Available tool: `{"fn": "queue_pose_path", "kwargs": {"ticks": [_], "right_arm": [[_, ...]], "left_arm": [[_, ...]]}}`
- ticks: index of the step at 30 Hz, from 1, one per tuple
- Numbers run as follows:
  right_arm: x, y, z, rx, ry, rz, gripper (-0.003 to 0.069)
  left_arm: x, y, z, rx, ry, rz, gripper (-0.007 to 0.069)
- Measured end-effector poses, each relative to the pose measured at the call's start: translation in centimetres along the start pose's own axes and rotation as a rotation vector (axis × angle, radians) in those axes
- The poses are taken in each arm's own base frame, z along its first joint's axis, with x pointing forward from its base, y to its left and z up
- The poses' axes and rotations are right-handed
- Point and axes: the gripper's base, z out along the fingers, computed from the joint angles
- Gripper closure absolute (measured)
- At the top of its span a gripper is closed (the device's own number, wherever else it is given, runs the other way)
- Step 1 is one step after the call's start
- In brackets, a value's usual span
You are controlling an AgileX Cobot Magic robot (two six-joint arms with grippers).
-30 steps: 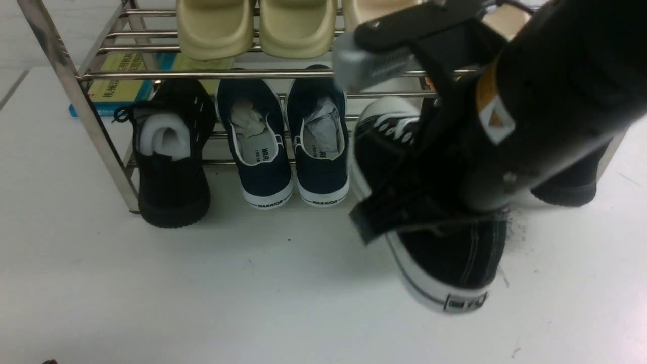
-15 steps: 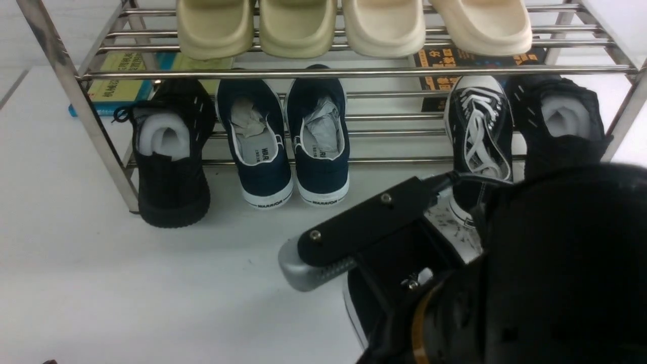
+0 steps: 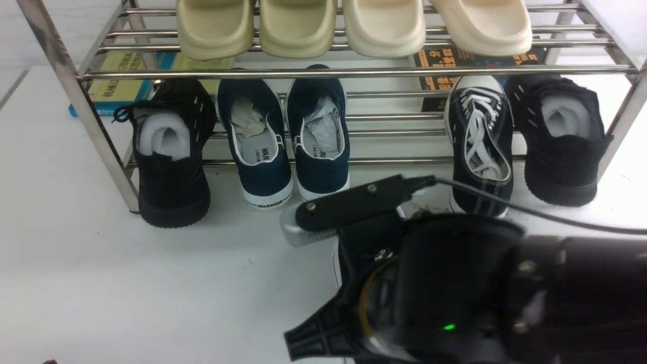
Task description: Take the shoes off the shelf with your hand on the white table.
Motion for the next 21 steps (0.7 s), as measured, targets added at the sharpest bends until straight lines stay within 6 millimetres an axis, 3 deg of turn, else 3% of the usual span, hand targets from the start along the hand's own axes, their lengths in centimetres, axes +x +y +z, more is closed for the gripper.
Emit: {"fn": "queue_pose_path", "kwargs": {"ticks": [9,15,20,21], "right_arm": [[1.5,2.0,5.5,0.015,0.079,-0.029,0.0635],[2.2,2.2,7.4,0.047,0.108,-0.033,0.0619],[1.8,2.4,7.5,0.033,0.073,-0.058,0.0529],[1.6,2.4,7.5,0.031,0.063,-0.063,0.0476]], "left_arm": [[0.0,0.0,0.0,0.0,0.0,0.0,0.0383],[0.0,0.0,0.0,0.0,0.0,0.0,0.0383],[0.0,0.0,0.0,0.0,0.0,0.0,0.0383],[0.0,0.0,0.0,0.0,0.0,0.0,0.0383]]}}
